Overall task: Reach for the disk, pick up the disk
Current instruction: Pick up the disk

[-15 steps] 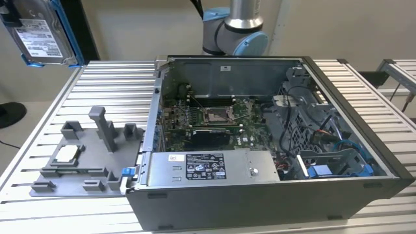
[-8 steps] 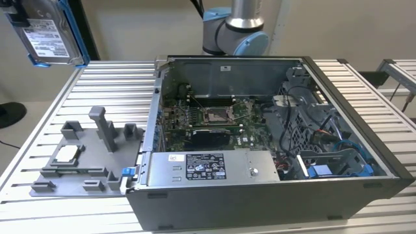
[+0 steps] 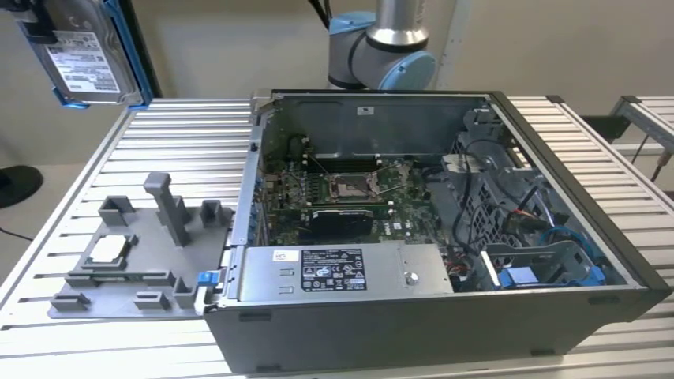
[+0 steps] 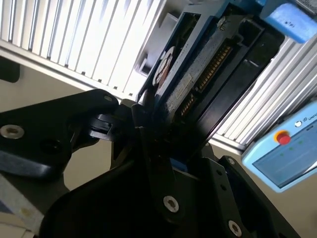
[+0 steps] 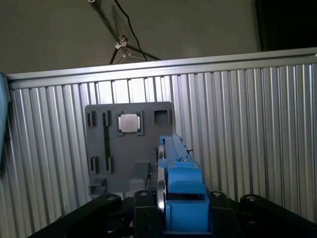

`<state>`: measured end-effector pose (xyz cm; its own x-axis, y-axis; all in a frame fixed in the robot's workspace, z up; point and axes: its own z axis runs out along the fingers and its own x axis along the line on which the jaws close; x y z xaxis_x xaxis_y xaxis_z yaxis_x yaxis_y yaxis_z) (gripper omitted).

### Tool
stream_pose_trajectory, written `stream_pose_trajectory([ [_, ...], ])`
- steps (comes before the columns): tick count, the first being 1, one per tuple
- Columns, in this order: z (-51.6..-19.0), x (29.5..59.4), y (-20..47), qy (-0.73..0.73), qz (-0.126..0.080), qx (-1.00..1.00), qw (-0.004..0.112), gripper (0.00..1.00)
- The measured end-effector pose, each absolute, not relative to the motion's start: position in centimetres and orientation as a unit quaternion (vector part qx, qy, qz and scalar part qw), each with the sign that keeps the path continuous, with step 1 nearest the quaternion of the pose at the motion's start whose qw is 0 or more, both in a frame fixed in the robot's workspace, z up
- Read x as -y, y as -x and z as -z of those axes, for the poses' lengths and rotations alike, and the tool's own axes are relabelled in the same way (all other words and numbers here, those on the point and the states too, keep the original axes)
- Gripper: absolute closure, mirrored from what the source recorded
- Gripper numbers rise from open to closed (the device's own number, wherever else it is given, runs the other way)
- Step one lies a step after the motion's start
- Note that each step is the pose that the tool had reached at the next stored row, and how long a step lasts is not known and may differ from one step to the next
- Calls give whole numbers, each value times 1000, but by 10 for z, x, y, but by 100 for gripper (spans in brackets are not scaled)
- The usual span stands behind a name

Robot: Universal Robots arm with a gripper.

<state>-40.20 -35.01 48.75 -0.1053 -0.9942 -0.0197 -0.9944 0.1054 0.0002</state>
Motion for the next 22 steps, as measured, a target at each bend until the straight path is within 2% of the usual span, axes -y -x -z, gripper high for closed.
stream_pose_trajectory([
  [22,-488,350,354,669,-7,-743,7,100],
])
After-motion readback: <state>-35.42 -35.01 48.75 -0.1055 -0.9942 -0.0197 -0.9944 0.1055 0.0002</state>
